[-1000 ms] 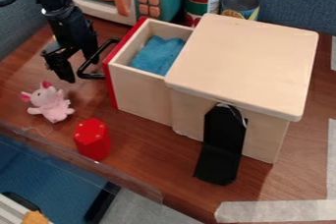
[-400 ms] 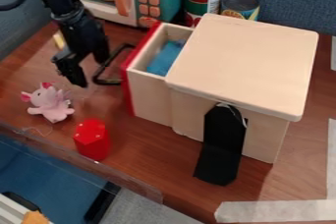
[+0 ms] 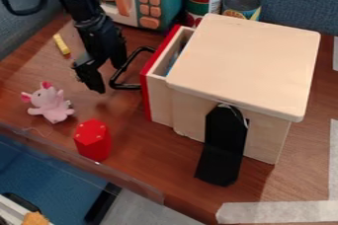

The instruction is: Close the drawer

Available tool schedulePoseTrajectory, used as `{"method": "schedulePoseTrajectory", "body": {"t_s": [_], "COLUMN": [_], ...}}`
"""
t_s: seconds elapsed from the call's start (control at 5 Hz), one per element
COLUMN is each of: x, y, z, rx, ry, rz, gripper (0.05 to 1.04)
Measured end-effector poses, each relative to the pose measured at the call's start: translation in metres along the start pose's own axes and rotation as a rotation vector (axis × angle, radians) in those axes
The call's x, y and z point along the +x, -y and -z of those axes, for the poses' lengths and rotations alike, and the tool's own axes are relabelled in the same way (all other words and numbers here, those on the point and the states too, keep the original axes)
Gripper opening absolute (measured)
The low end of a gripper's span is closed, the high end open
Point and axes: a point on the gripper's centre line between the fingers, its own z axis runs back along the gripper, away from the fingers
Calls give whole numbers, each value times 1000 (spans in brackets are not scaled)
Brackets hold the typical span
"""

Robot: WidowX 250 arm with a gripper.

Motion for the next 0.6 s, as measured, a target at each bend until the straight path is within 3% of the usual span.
{"method": "schedulePoseTrajectory", "body": {"t_s": [0.6], "x": [44], "y": [-7], "z": [5], "rx": [-33], "ry": [52], "rz": [46], "gripper": [1000]}}
